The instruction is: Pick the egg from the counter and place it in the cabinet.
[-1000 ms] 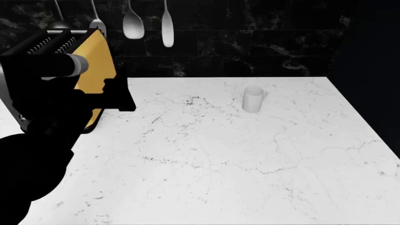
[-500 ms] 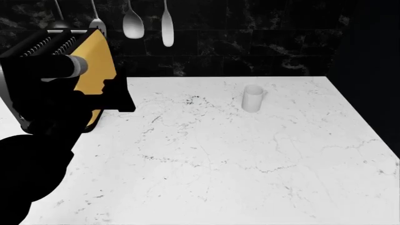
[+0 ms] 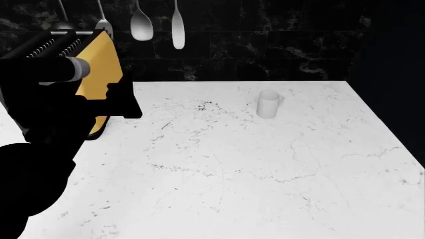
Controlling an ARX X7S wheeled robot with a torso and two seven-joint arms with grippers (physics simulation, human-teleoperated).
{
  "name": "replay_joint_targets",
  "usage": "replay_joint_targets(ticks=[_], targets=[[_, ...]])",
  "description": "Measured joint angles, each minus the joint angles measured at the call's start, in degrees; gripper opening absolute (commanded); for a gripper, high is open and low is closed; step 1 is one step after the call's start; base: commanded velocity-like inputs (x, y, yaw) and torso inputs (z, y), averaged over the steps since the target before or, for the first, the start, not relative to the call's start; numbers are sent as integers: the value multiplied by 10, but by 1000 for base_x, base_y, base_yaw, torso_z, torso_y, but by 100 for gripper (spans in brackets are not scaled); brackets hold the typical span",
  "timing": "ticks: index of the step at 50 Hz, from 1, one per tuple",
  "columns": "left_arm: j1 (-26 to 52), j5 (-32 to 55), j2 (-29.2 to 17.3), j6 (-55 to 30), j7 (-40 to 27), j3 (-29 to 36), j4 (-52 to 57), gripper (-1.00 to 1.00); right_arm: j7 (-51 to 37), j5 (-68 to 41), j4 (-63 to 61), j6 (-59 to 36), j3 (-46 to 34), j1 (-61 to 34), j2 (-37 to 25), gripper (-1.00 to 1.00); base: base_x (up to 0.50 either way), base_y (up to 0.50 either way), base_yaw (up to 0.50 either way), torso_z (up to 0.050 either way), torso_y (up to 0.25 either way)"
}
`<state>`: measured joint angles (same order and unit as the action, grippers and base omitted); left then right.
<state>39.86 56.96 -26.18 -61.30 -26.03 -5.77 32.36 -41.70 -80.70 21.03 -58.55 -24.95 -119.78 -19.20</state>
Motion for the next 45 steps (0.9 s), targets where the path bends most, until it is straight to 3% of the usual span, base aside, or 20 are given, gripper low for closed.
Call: replay_joint_targets(ticks=[19, 45], targets=[[0, 7, -3, 1, -6, 0, 4, 100, -69, -30, -59, 14, 13, 25, -23, 100, 0, 0, 0, 0, 0], [-3, 19, -8, 3, -14, -4, 12, 100, -93, -54, -202, 29, 39, 37, -47, 100, 0, 0, 0, 0, 0]])
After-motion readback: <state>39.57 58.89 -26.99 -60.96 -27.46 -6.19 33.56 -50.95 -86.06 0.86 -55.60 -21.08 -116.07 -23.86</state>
